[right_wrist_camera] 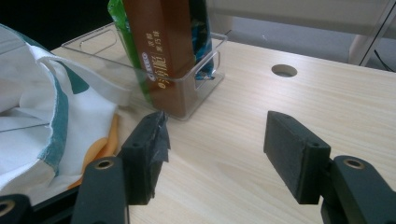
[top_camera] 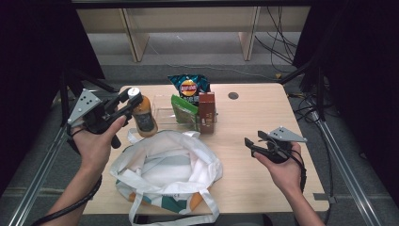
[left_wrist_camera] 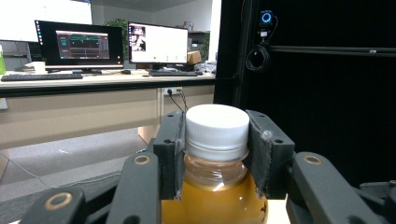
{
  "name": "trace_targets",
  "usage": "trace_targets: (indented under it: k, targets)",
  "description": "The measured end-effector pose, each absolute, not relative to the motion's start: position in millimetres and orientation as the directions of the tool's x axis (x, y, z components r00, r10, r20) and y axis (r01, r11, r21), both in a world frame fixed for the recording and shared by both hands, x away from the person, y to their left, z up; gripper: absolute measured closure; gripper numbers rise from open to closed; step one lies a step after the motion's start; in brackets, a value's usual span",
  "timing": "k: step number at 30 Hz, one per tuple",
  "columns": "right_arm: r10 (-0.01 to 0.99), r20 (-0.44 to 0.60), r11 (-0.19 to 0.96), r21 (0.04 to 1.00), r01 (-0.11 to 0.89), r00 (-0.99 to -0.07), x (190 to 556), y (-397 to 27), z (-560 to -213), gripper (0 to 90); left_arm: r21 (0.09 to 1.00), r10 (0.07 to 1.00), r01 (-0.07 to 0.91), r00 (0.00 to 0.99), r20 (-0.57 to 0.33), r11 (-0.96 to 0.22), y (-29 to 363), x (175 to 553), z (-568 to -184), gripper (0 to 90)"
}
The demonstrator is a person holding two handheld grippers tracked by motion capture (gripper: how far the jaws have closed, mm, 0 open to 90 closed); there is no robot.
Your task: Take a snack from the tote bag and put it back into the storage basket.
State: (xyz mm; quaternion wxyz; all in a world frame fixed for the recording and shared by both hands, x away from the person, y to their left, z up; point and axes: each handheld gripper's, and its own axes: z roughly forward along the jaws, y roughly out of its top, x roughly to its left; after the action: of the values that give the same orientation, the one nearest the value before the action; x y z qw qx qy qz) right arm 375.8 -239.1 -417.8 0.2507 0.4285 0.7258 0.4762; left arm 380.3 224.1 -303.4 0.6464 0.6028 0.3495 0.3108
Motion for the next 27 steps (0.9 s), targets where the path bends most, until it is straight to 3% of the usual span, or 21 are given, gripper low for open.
trace_targets:
  k: [27]
  targets:
    - [0.864, 0.071, 0.156, 0.904, 0.399, -0.499, 374.9, -237.8, -418.6, 40.0, 0.997, 0.835, 0.017, 0.546, -0.073, 0.077, 226.7, 402.2, -297.3, 59.0]
